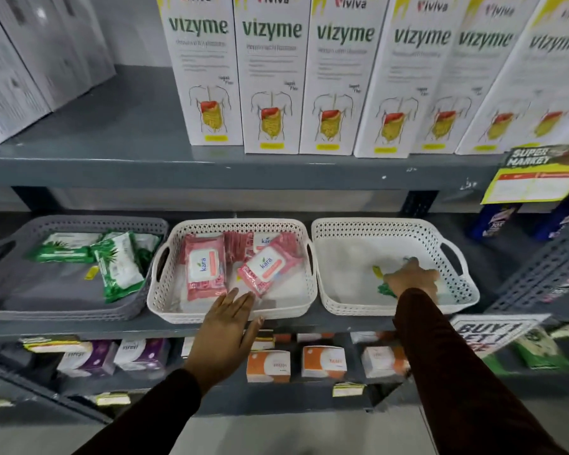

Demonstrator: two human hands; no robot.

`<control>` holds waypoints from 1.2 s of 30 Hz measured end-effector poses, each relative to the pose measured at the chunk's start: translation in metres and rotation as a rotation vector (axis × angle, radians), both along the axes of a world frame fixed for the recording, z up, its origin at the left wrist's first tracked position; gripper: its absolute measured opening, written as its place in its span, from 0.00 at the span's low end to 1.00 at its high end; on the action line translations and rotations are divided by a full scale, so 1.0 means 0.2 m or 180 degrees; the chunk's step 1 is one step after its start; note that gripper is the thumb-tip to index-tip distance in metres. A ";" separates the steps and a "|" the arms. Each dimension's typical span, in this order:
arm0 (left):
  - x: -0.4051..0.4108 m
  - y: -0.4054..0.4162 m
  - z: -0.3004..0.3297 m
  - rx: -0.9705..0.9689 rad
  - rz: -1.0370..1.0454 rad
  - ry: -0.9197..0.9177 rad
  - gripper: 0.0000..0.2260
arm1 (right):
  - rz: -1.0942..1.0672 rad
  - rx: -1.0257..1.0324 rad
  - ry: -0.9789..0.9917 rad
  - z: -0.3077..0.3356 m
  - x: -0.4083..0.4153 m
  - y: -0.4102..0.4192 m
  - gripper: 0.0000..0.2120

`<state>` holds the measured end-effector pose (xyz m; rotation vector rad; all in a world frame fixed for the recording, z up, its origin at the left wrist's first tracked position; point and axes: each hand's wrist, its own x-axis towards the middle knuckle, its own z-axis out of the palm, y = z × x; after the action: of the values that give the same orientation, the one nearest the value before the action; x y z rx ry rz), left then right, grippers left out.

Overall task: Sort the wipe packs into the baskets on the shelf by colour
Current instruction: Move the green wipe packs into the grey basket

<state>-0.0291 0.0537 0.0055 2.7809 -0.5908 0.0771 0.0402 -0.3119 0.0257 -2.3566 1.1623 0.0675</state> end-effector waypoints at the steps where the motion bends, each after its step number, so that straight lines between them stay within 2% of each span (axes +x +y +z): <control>1: -0.01 0.01 0.00 0.0005 -0.0018 -0.0016 0.31 | 0.0203 0.0031 -0.0039 -0.01 0.00 0.02 0.31; 4: -0.02 0.02 -0.01 0.0000 -0.0081 -0.0042 0.32 | 0.0962 0.0308 -0.0276 -0.05 -0.01 0.14 0.27; 7: -0.01 0.04 -0.01 0.0065 -0.0065 -0.0030 0.31 | 0.1299 0.0399 -0.0334 -0.07 -0.01 0.27 0.27; 10: -0.02 0.11 -0.01 0.0108 -0.0010 0.0020 0.31 | 0.1147 0.0567 -0.0603 -0.05 0.02 0.34 0.27; 15: -0.08 0.36 0.01 0.0005 0.0177 0.0060 0.31 | 0.0629 0.0371 -0.1769 0.09 0.00 0.52 0.24; 18: -0.08 0.58 0.03 -0.0089 0.0469 -0.0019 0.32 | 0.0872 0.0399 -0.2400 0.19 0.02 0.70 0.23; 21: -0.05 0.84 0.06 -0.0021 0.0845 -0.0026 0.33 | 0.1515 0.0798 -0.2291 0.23 0.06 1.02 0.19; 25: 0.00 1.21 0.07 0.0100 0.1113 0.0208 0.40 | 0.2385 0.1257 -0.2091 0.20 0.11 1.60 0.16; 29: 0.03 1.51 0.06 0.0113 0.1092 0.0175 0.35 | 0.2991 0.1268 -0.1773 0.17 0.15 2.11 0.14; 33: 0.05 1.74 0.04 0.0164 0.1039 0.0080 0.40 | 0.3431 0.0975 -0.1582 0.16 0.25 2.55 0.17; 36: 0.06 1.84 0.02 0.0280 0.0952 0.0054 0.29 | 0.3657 0.0694 -0.1671 0.14 0.35 2.82 0.18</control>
<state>-0.0164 0.4214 0.0087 2.9311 -0.1740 0.0928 0.1093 0.2531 0.0532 -2.3066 -0.4756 -0.0331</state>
